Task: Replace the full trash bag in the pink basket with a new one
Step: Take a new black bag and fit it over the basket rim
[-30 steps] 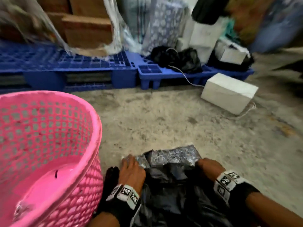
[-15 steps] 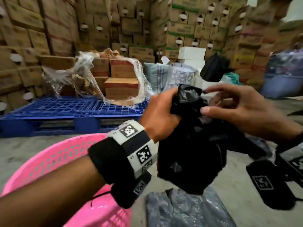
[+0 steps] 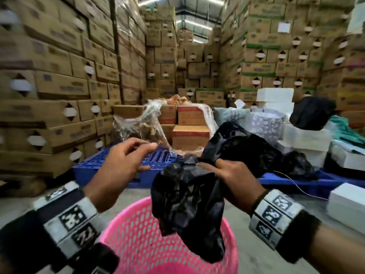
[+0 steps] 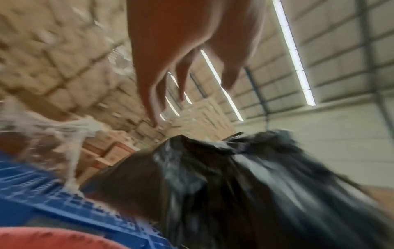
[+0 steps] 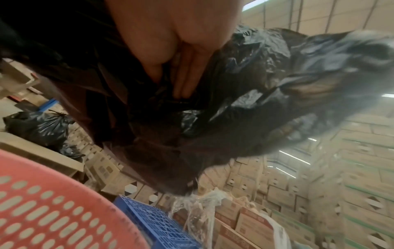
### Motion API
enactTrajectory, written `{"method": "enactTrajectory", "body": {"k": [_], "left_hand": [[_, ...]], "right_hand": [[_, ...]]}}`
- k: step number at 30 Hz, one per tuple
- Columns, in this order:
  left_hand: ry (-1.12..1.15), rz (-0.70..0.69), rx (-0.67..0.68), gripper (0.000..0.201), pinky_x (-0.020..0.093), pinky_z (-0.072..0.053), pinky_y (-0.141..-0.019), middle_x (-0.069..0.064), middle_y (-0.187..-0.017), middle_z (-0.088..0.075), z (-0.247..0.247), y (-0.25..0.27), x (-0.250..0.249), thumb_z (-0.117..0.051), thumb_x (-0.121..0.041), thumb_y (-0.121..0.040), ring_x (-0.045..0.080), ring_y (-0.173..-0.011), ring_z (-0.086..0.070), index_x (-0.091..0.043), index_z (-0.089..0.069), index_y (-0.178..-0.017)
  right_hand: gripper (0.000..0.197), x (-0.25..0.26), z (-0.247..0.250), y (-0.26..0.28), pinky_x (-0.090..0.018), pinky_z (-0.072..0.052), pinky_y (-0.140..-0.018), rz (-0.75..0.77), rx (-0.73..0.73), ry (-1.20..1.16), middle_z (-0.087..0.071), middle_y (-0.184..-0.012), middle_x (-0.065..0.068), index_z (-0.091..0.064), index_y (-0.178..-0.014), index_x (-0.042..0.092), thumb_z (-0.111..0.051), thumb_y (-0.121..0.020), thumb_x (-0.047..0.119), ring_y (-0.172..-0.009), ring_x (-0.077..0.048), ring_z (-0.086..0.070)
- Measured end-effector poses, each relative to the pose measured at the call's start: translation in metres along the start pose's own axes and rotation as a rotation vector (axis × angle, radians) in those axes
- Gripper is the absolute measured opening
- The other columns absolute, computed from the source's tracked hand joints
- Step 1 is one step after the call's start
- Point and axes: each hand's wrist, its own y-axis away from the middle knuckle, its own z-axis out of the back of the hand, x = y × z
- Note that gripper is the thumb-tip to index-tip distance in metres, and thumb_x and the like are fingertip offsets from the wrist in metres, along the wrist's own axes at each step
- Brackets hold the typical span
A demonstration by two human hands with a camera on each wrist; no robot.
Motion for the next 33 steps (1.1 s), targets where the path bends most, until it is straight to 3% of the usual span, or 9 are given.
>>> {"method": "enactTrajectory", "body": {"k": [5,8,11,14,16,19,24,29,33], "left_hand": [[0.168,0.483,0.395,0.04,0.027,-0.056,-0.068,0.011,-0.1,-0.073,-0.017,-0.019,0.049,-0.07,-0.029,-0.072,0.022,-0.084,-0.065,-0.003,-0.067,-0.103],[0.217,0.464,0.197,0.031,0.041,-0.056,-0.084,0.026,-0.111,-0.068,-0.022,-0.015,0.076,-0.067,-0.001,-0.076,0.03,-0.087,-0.067,0.005,-0.066,-0.106],[-0.117,0.248,0.042,0.034,0.048,-0.052,-0.092,0.015,-0.104,-0.072,-0.01,-0.019,0.09,-0.075,-0.005,-0.069,0.026,-0.096,-0.067,-0.005,-0.067,-0.102],[-0.449,0.039,-0.053,0.035,0.038,-0.052,-0.084,0.009,-0.107,-0.07,-0.001,-0.013,0.094,-0.074,-0.01,-0.068,0.024,-0.102,-0.064,-0.012,-0.061,-0.101],[-0.517,-0.044,-0.074,0.037,0.032,-0.048,-0.077,0.011,-0.114,-0.067,-0.002,-0.007,0.095,-0.071,-0.01,-0.071,0.026,-0.108,-0.06,-0.012,-0.056,-0.105],[-0.509,-0.108,-0.055,0.046,0.021,-0.039,-0.071,0.007,-0.122,-0.062,-0.006,-0.002,0.094,-0.068,-0.009,-0.074,0.023,-0.114,-0.056,-0.015,-0.05,-0.116],[-0.543,0.057,0.191,0.077,0.034,-0.048,-0.094,-0.002,-0.127,-0.057,-0.001,0.004,0.092,-0.076,-0.045,-0.059,0.016,-0.119,-0.053,-0.026,-0.039,-0.124],[-0.739,-0.391,0.042,0.074,0.026,-0.029,-0.106,-0.013,-0.131,-0.04,0.009,0.009,0.064,-0.069,-0.031,-0.073,0.009,-0.128,-0.032,-0.031,-0.031,-0.136],[-0.976,-0.384,0.425,0.051,0.029,-0.038,-0.099,-0.009,-0.126,-0.056,0.01,-0.004,0.075,-0.06,-0.027,-0.069,0.015,-0.123,-0.046,-0.029,-0.054,-0.119]], "right_hand": [[0.044,0.03,-0.048,-0.006,-0.031,-0.042,-0.096,0.194,0.172,-0.057,-0.072,-0.116,-0.013,-0.051,-0.127,0.011,-0.046,-0.084,0.023,-0.104,-0.027,-0.069],[0.055,0.041,-0.059,0.008,-0.023,-0.025,-0.11,0.088,0.336,-0.332,-0.055,-0.141,-0.009,-0.042,-0.14,0.017,-0.051,-0.086,0.018,-0.132,-0.023,-0.046],[0.053,0.044,-0.052,0.017,-0.009,-0.034,-0.101,-0.141,0.186,-0.623,-0.064,-0.126,-0.005,-0.063,-0.124,0.014,-0.049,-0.076,-0.003,-0.118,-0.013,-0.052],[0.02,0.046,-0.032,0.014,-0.022,-0.052,-0.072,-0.186,-0.162,-0.581,-0.068,-0.088,-0.001,-0.07,-0.098,0.011,-0.057,-0.082,0.011,-0.078,-0.006,-0.061],[0.031,0.053,-0.022,0.005,-0.021,-0.05,-0.066,-0.166,-0.227,-0.502,-0.062,-0.096,0.0,-0.065,-0.11,0.013,-0.061,-0.083,0.025,-0.071,-0.002,-0.055],[0.074,0.056,-0.027,-0.012,-0.019,-0.049,-0.074,-0.339,0.009,-0.523,-0.049,-0.126,0.013,-0.037,-0.144,0.026,-0.07,-0.079,0.038,-0.079,0.001,-0.053],[0.012,0.05,-0.051,-0.019,-0.02,-0.039,-0.054,-0.383,0.005,-0.575,-0.054,-0.06,0.014,-0.063,-0.073,0.019,-0.063,-0.083,0.014,-0.058,-0.001,-0.051],[0.023,0.042,-0.049,-0.016,-0.04,-0.054,-0.074,-0.271,0.242,-0.527,-0.073,-0.089,-0.004,-0.068,-0.083,0.011,-0.048,-0.072,0.01,-0.09,-0.023,-0.067],[0.035,0.042,-0.05,-0.009,-0.03,-0.054,-0.082,-0.257,0.248,-0.653,-0.074,-0.097,-0.002,-0.075,-0.092,0.013,-0.053,-0.067,0.001,-0.094,-0.013,-0.066]]}}
